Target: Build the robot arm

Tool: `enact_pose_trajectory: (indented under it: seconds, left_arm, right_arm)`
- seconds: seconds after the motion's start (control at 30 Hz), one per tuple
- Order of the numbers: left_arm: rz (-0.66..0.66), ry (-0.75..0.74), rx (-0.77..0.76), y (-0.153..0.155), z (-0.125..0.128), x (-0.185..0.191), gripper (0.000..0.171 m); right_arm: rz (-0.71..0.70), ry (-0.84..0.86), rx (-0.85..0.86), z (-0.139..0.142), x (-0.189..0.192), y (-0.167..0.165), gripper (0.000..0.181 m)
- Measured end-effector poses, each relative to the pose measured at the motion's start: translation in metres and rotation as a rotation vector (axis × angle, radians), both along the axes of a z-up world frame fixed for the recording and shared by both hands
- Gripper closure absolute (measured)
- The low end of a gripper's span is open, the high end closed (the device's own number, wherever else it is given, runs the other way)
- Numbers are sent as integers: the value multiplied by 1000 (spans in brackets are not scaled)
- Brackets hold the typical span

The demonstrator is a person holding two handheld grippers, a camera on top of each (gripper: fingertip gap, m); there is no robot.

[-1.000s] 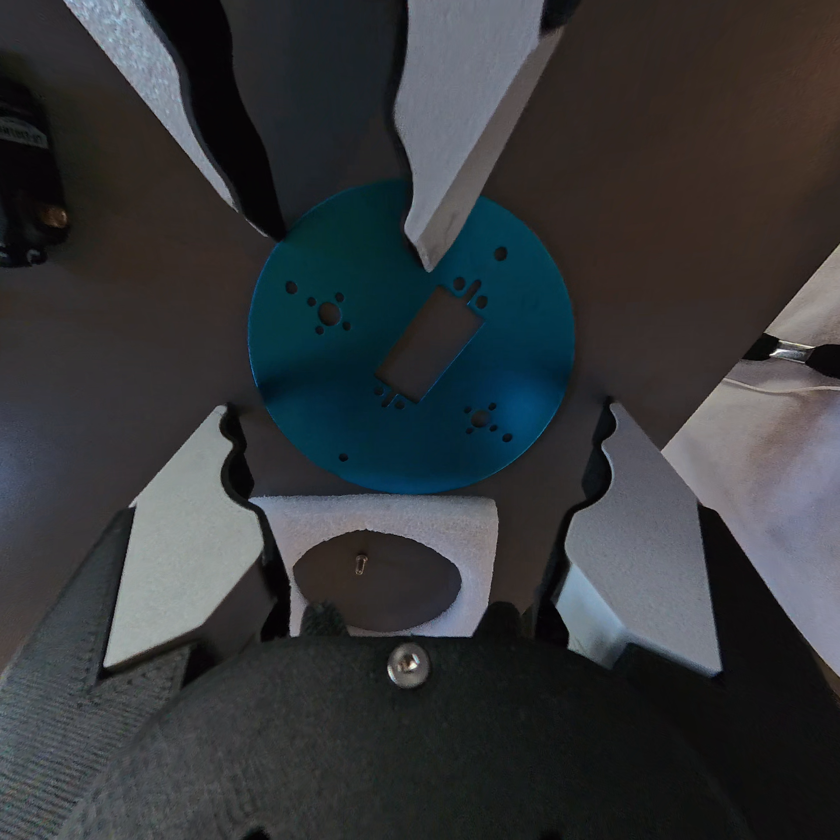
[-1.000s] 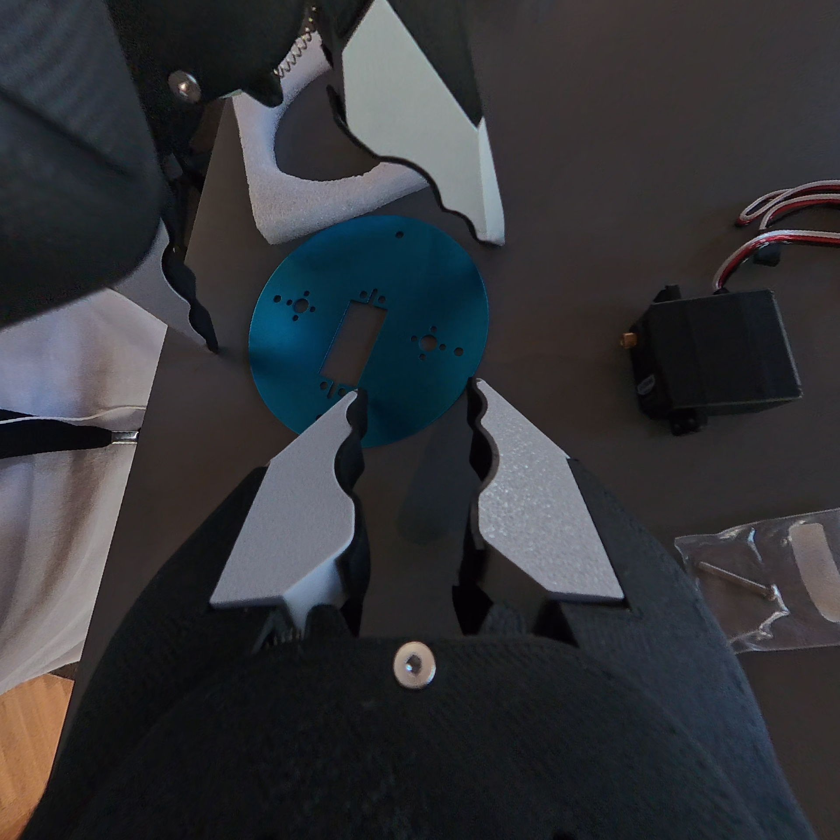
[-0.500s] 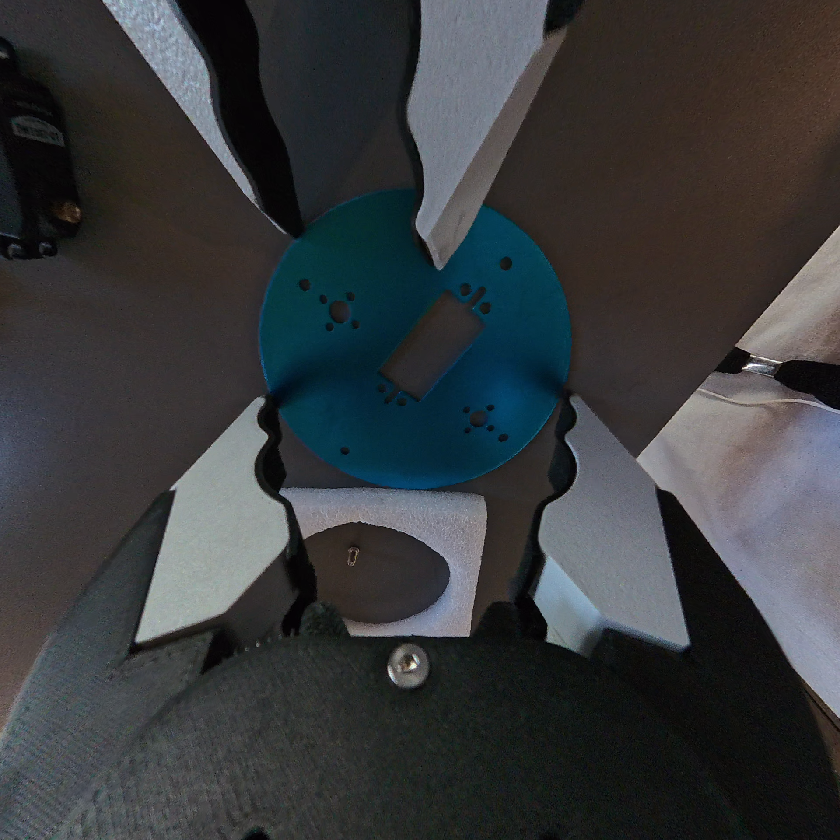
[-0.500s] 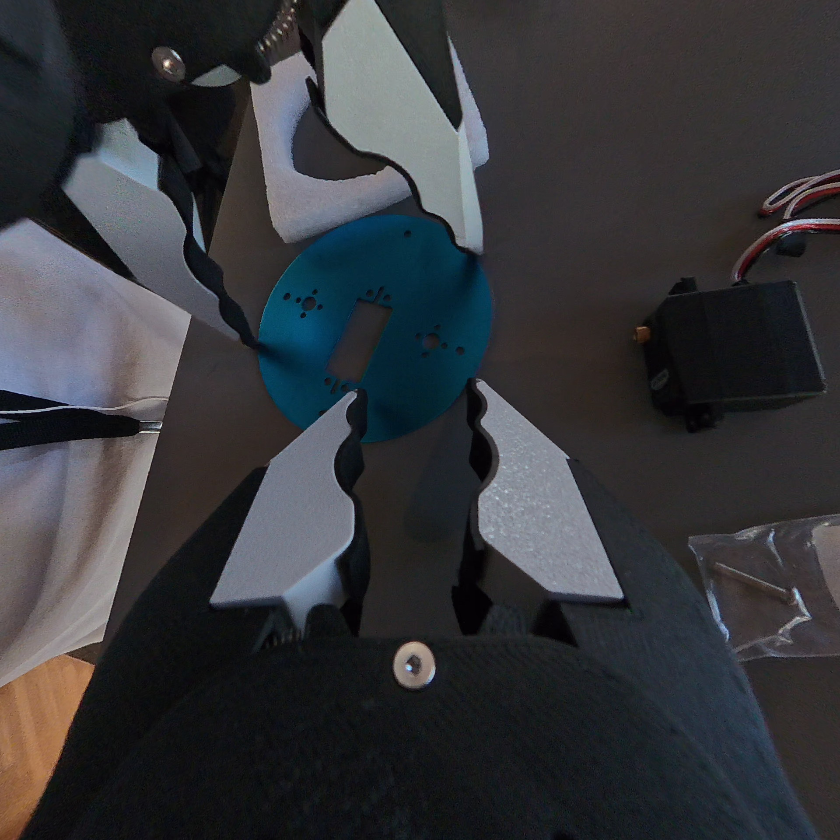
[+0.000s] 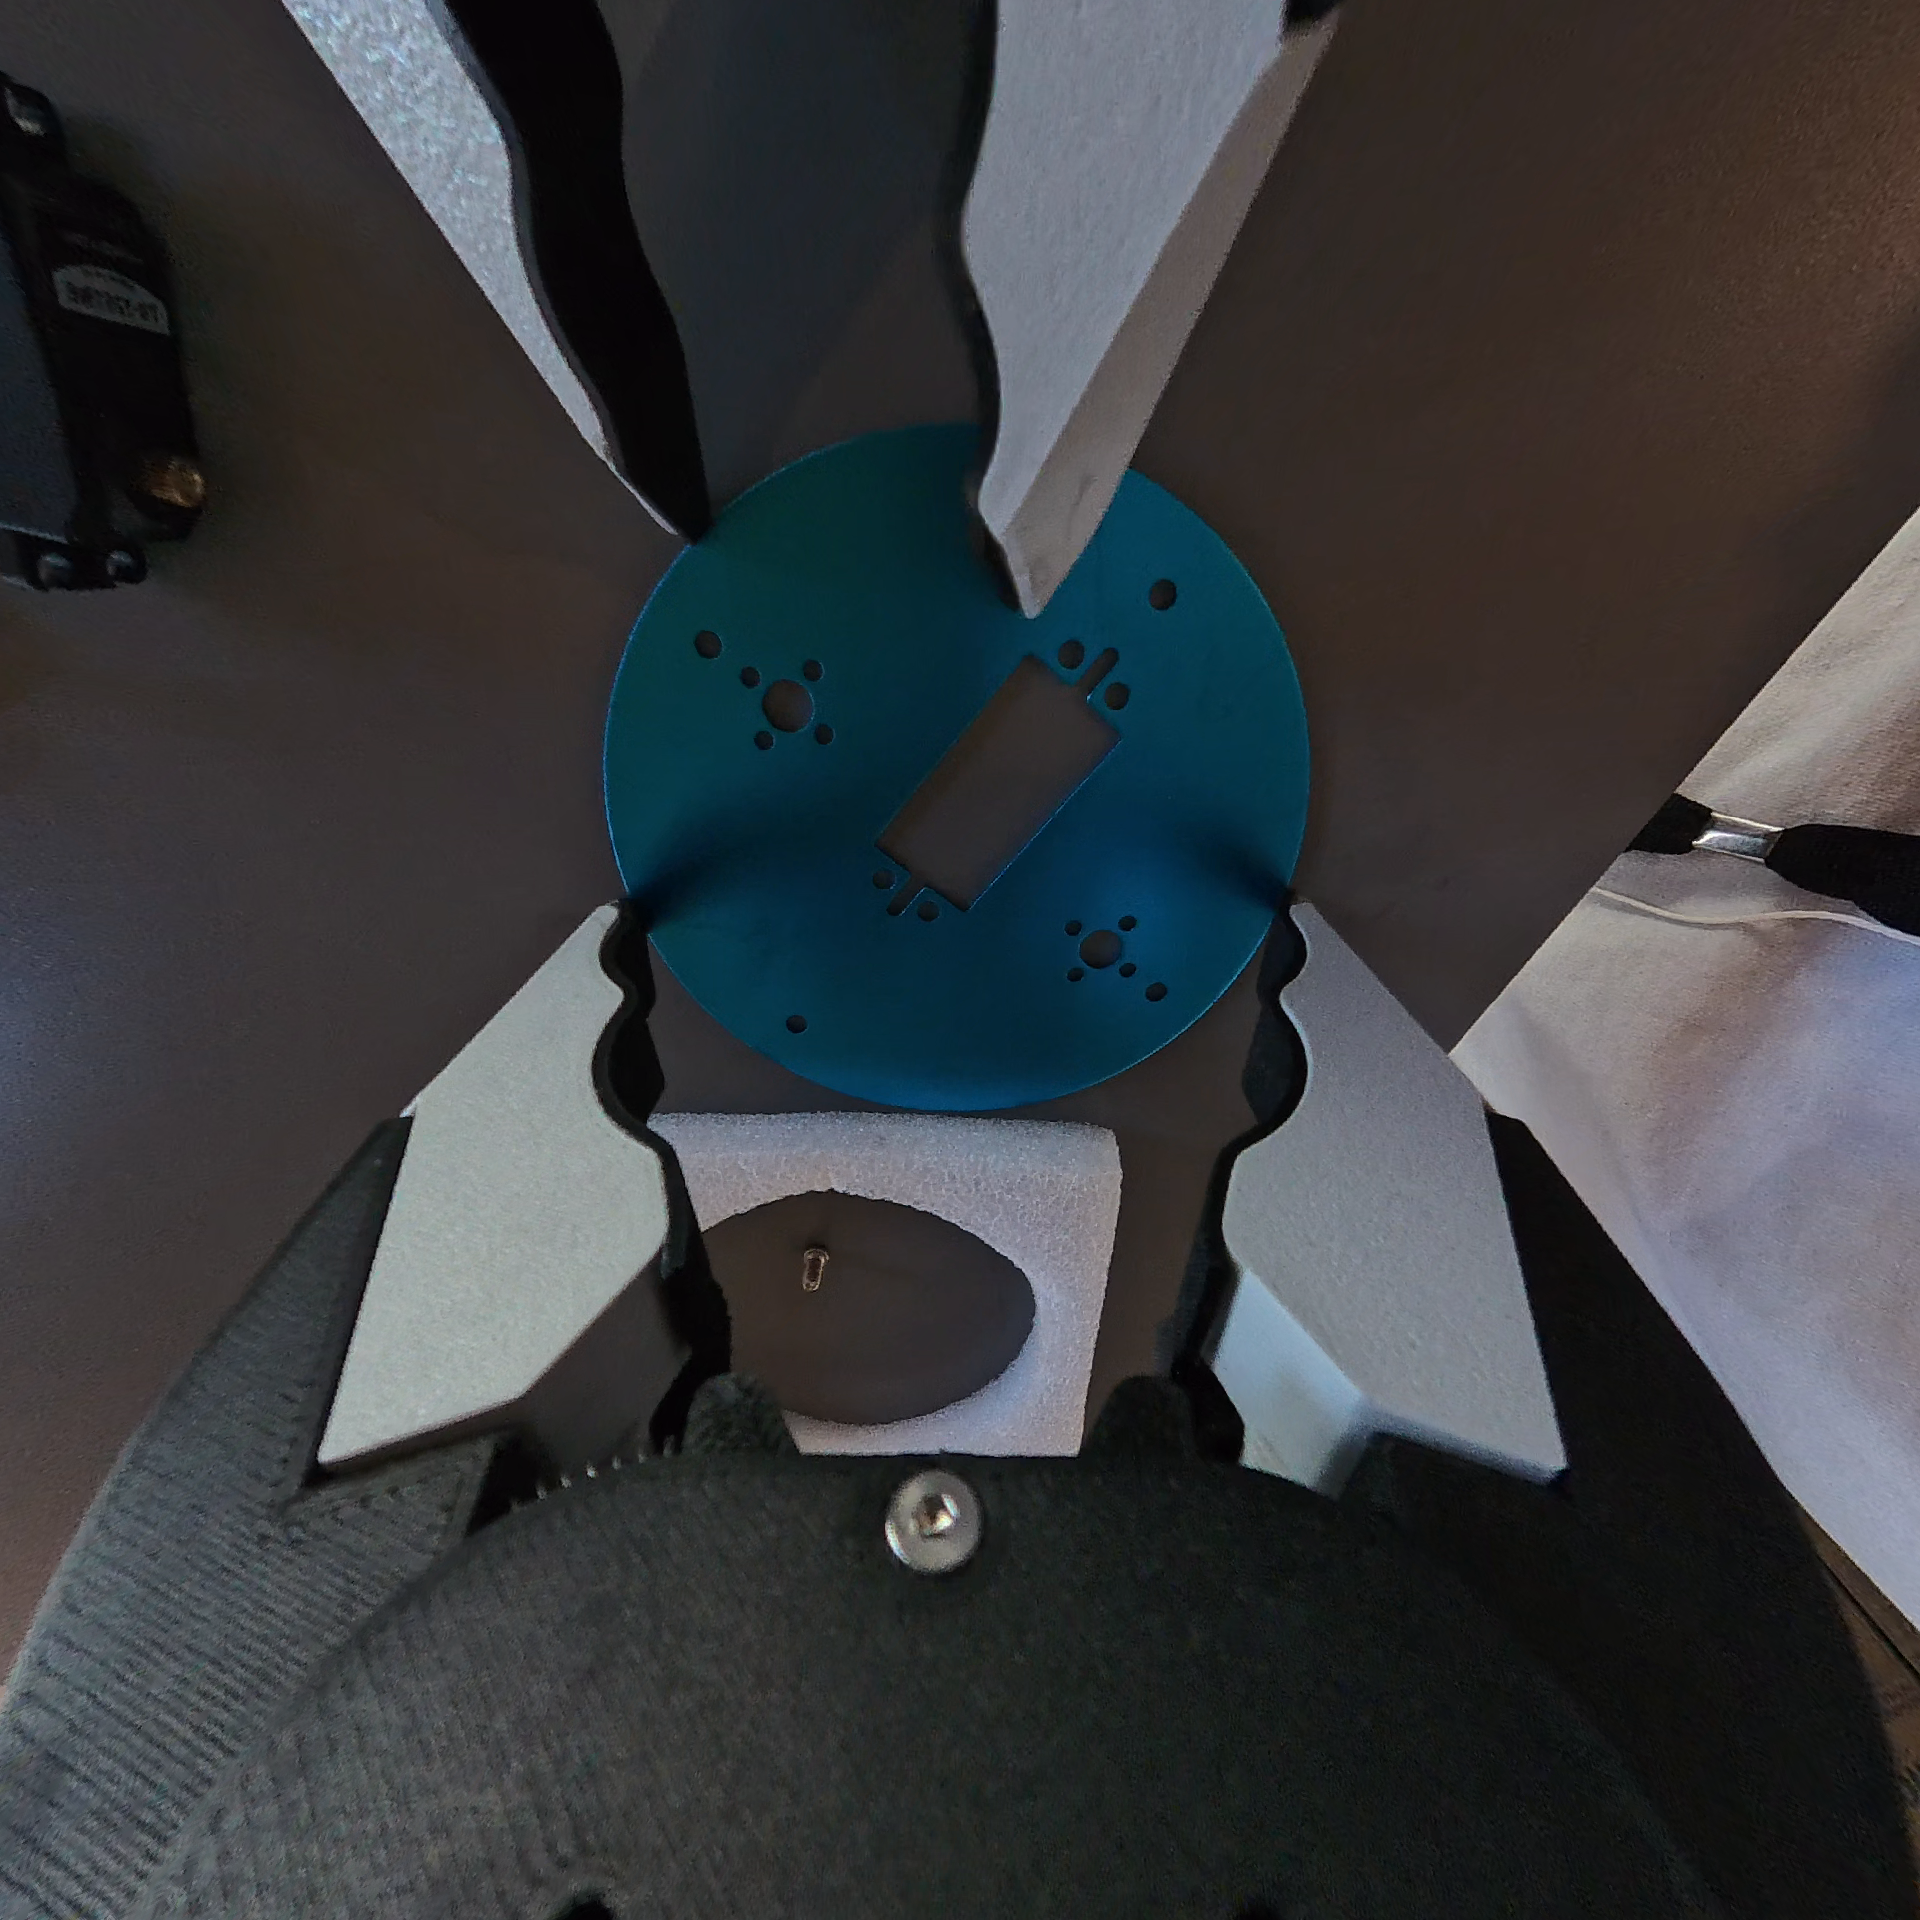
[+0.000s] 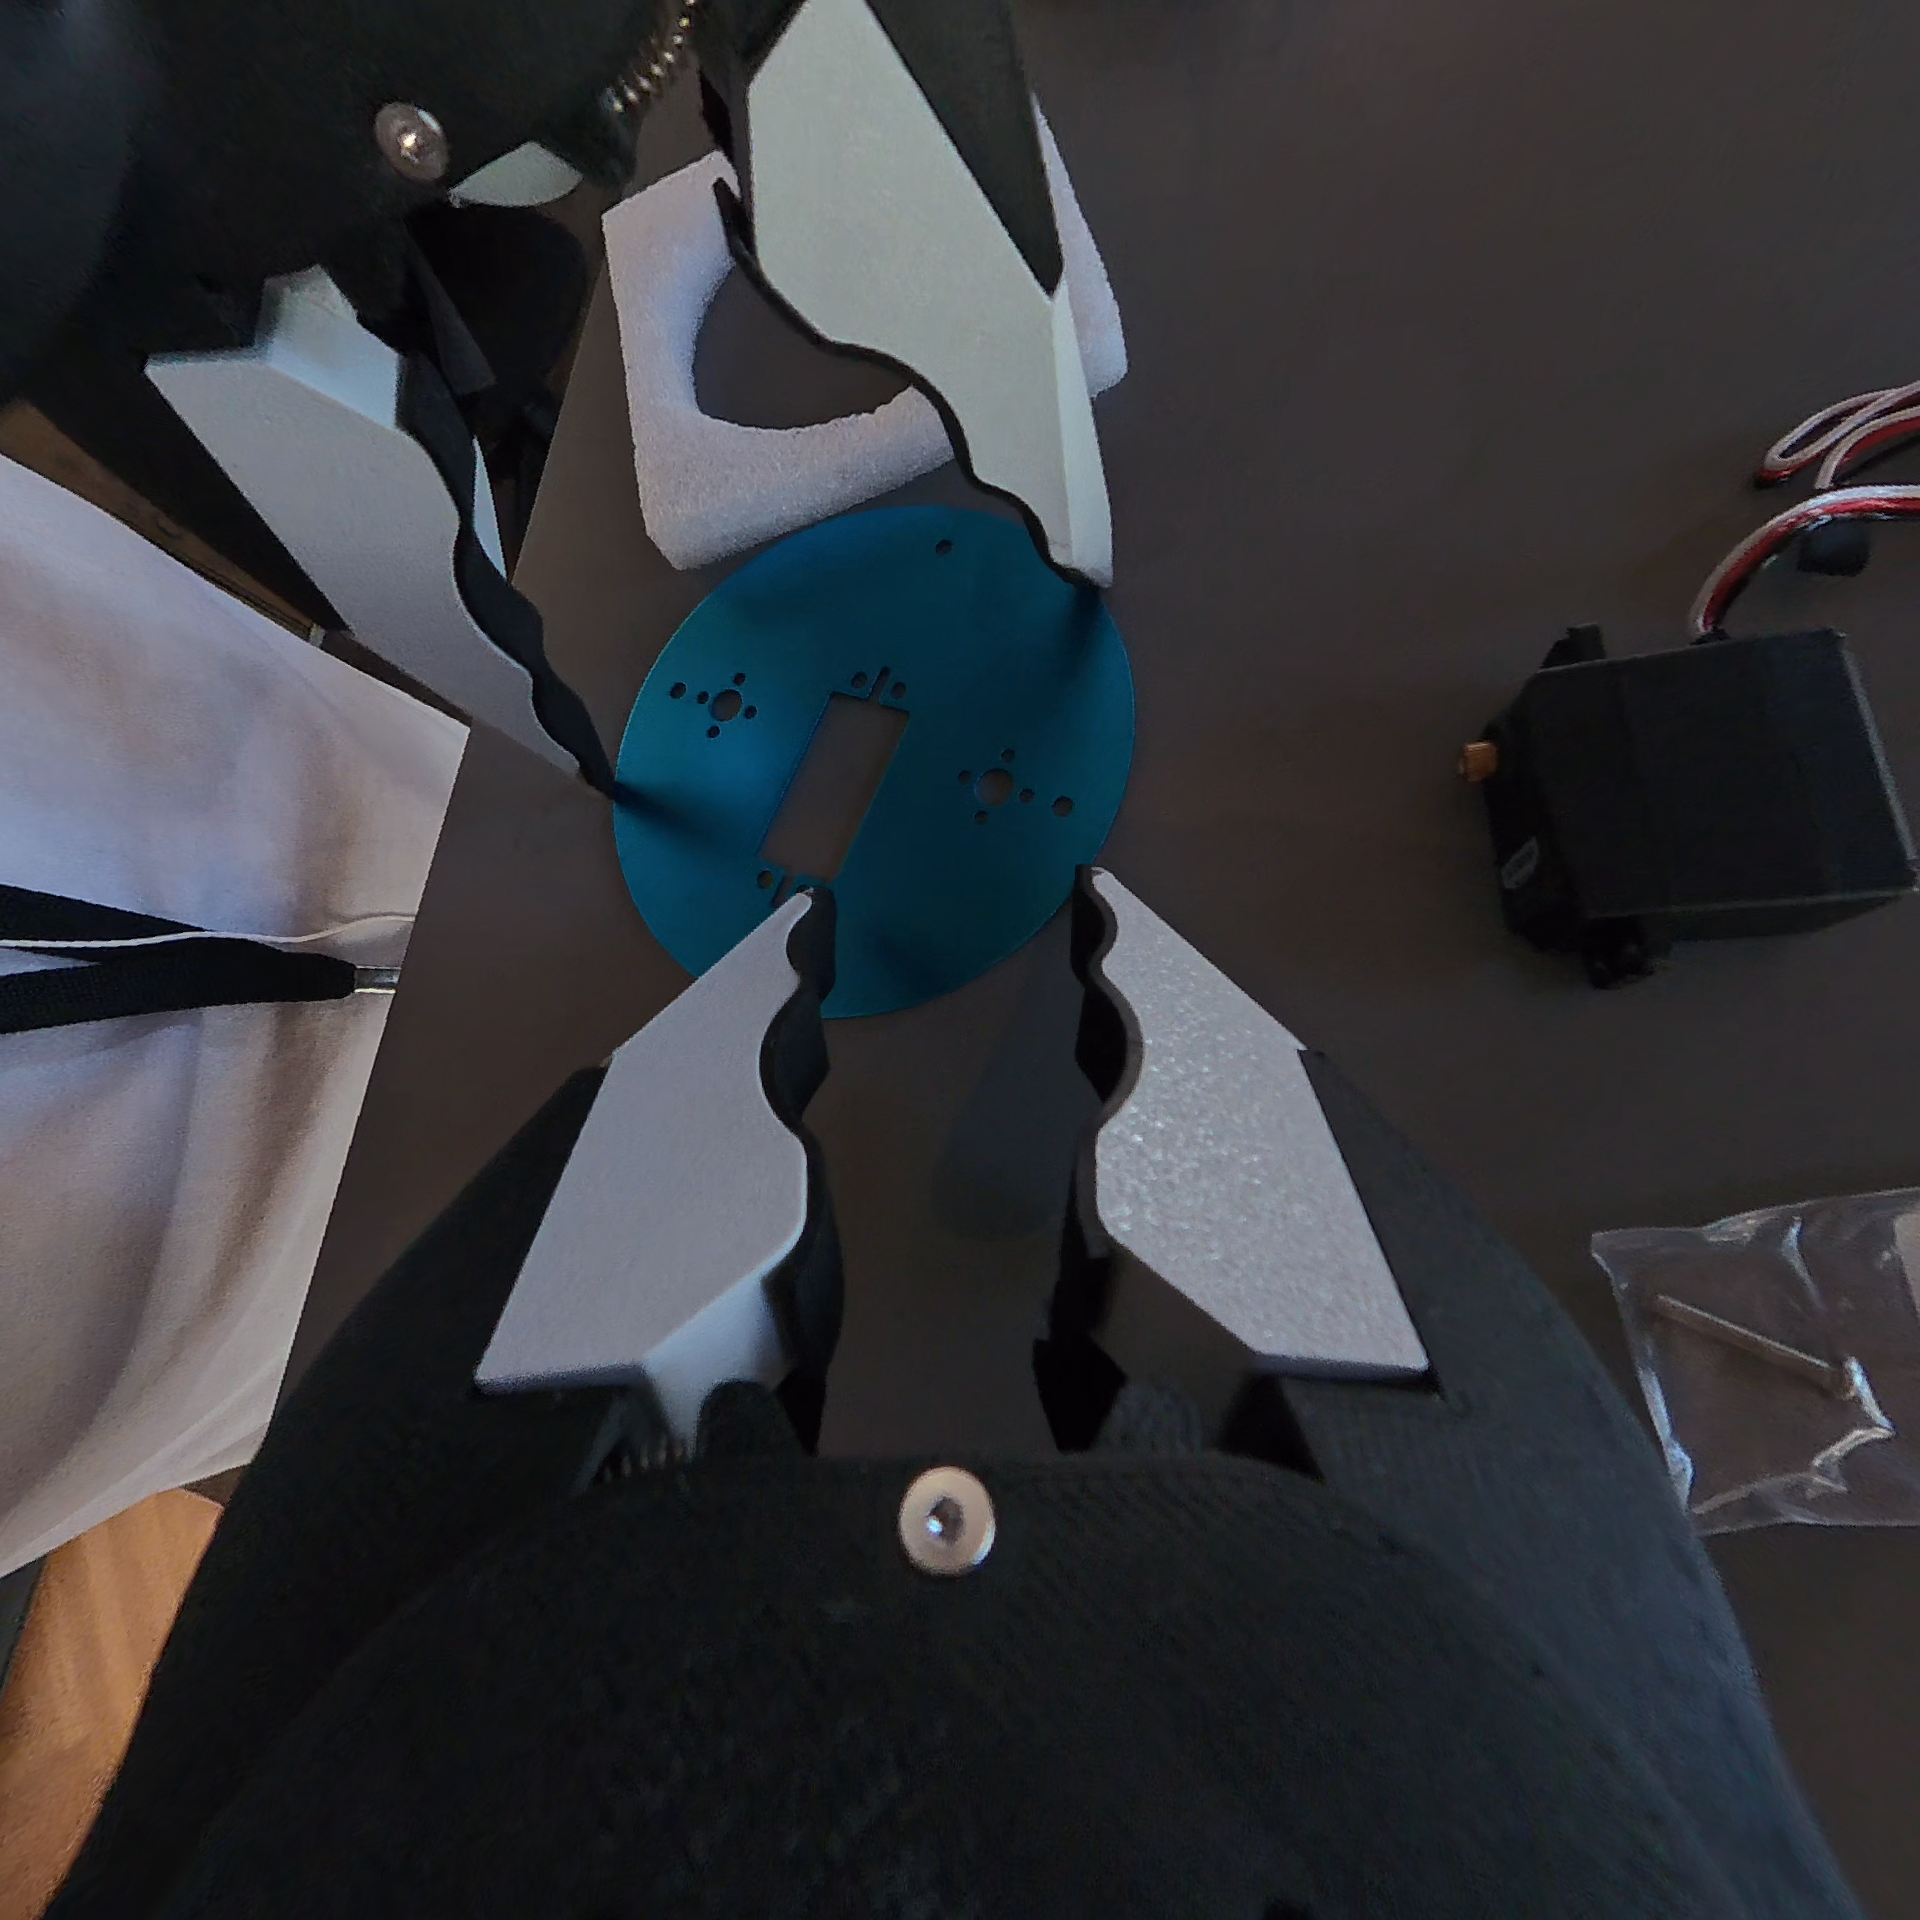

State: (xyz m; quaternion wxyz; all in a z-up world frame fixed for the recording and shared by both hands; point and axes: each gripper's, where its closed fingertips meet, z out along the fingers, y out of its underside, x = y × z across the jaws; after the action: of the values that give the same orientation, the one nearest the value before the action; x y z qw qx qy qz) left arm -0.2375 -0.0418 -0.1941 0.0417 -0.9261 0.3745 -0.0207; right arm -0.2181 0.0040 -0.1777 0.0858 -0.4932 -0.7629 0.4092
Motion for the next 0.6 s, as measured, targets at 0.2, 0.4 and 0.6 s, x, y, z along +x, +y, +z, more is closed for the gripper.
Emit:
enact_pose_trajectory:
  seconds: [0.2, 0.4, 0.6]
  left_arm:
    - [16, -19, 12, 4, 2, -3, 65]
    - [20, -43, 40, 4, 2, -3, 66]
    - [17, -43, 39, 4, 2, -3, 65]
  right_arm:
    - [121, 84, 137, 0, 7, -6, 121]
    - [179, 425, 284, 33, 25, -27, 121]
    - [220, 540, 552, 24, 27, -55, 123]
